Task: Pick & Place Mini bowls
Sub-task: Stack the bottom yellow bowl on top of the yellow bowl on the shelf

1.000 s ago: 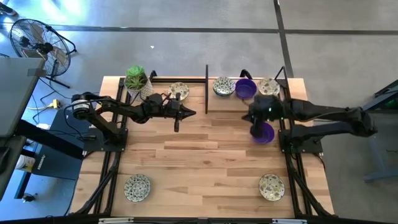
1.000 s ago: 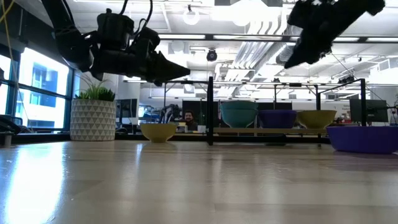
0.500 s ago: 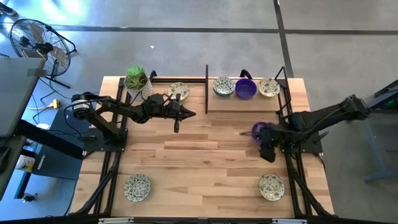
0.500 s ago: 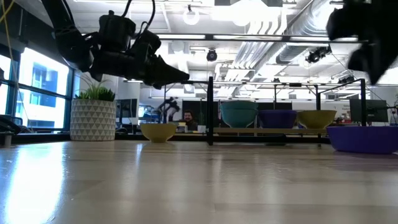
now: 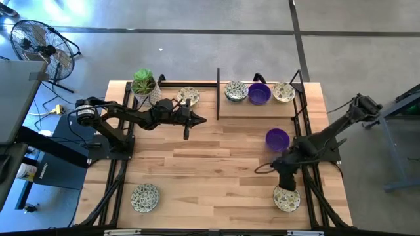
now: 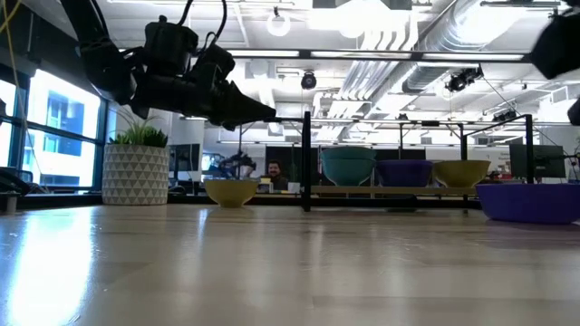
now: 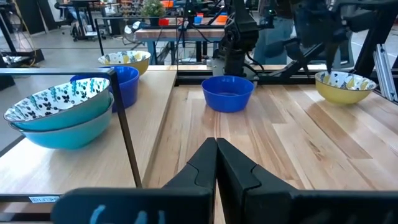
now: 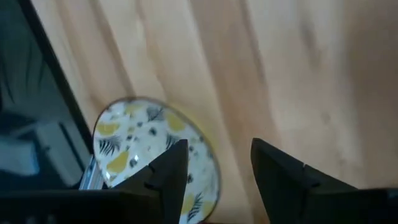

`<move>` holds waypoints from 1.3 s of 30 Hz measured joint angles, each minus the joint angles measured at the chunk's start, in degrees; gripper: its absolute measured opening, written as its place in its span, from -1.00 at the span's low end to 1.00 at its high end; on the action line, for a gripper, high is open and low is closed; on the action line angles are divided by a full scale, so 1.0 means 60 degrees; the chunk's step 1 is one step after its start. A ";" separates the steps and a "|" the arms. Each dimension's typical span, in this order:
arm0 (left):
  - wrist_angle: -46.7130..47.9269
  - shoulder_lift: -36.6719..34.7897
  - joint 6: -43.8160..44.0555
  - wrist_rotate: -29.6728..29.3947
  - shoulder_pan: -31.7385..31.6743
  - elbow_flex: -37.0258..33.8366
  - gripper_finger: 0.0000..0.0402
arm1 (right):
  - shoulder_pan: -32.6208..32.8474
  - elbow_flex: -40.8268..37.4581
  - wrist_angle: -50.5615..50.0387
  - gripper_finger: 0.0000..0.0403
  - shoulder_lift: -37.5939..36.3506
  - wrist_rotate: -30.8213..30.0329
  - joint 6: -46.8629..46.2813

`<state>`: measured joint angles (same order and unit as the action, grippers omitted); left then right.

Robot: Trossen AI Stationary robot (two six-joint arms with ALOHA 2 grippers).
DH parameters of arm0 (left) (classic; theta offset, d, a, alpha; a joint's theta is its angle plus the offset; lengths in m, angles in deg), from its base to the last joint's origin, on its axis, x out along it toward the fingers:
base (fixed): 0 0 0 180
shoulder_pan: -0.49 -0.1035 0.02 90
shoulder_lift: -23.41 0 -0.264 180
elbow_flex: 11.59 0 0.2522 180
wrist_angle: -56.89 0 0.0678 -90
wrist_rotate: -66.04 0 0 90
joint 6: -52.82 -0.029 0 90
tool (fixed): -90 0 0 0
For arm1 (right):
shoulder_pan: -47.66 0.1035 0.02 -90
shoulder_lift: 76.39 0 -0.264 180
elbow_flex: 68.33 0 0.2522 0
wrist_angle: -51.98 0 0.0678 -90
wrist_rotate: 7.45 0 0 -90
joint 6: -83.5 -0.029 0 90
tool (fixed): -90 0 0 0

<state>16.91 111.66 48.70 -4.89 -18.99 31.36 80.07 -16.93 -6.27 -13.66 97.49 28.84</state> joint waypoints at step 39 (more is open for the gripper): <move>0.0279 0.0004 0.0298 0.0418 0.0004 0.0000 -1.00 | -0.0964 0.0058 0.1550 -0.91 0.1299 0.0432 0.0366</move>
<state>18.59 111.68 50.49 -2.38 -18.97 31.36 74.29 -16.58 3.03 -5.86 100.09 31.04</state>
